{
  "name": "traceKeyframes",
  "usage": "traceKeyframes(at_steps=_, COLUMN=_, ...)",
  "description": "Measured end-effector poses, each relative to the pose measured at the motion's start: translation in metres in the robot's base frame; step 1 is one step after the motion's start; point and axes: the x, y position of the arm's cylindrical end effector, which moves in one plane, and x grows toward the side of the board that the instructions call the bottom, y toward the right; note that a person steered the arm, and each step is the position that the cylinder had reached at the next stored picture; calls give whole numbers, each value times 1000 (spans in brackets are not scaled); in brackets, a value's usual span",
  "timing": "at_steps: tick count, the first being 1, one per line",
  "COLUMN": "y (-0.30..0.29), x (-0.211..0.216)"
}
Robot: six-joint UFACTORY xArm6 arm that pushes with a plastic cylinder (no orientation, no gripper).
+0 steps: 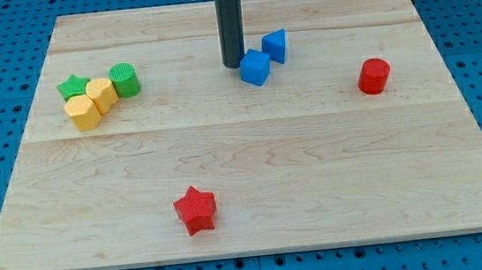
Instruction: Move your arm away from the blue cube
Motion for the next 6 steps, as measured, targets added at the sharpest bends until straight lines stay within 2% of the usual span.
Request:
traceKeyframes(at_steps=1, y=-8, x=82)
traceKeyframes(at_steps=2, y=-69, x=165)
traceKeyframes(at_steps=3, y=-174, x=220)
traceKeyframes(at_steps=4, y=-197, x=263)
traceKeyframes(at_steps=5, y=-175, x=262)
traceKeyframes(at_steps=6, y=-157, x=218)
